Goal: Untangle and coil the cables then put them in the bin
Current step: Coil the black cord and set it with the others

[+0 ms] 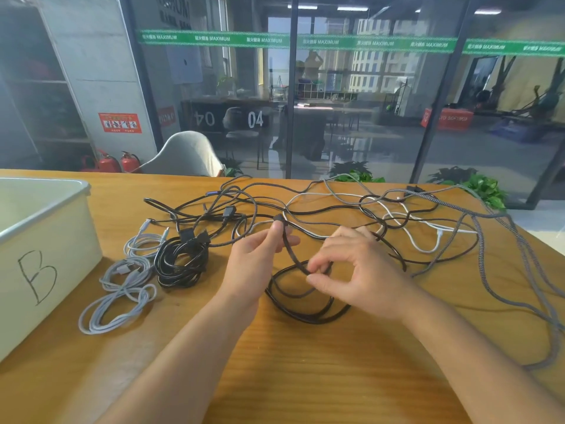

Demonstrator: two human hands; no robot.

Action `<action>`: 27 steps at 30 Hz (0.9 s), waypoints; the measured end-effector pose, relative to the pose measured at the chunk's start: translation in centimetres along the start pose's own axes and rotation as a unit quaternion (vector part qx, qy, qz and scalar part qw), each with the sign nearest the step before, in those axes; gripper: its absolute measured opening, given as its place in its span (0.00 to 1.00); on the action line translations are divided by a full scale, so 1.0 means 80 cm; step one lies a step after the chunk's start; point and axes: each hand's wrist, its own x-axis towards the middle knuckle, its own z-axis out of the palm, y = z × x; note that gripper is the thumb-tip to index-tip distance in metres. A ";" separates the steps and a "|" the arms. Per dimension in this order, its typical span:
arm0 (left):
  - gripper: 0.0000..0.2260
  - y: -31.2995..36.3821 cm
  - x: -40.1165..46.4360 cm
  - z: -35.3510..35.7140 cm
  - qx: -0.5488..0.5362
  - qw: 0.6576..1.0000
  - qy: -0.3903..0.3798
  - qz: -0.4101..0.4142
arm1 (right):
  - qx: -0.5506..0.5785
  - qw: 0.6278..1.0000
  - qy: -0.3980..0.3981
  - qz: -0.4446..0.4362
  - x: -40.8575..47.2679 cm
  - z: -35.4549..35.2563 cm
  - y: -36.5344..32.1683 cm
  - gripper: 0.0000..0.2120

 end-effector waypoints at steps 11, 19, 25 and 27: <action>0.10 0.007 0.002 -0.013 0.001 0.999 0.003 0.054 | -0.008 0.996 -0.071 0.045 -0.003 0.005 0.014 0.12; 0.11 0.006 0.004 -0.015 0.017 0.998 0.017 0.056 | -0.118 0.962 -0.110 0.220 -0.019 -0.022 0.058 0.03; 0.07 0.008 0.003 -0.014 0.032 0.996 0.001 0.083 | -0.059 0.989 -0.009 0.132 -0.002 -0.004 0.017 0.11; 0.07 0.010 0.001 -0.012 0.034 0.995 -0.008 0.088 | 0.036 0.992 -0.027 0.120 0.000 0.012 -0.003 0.12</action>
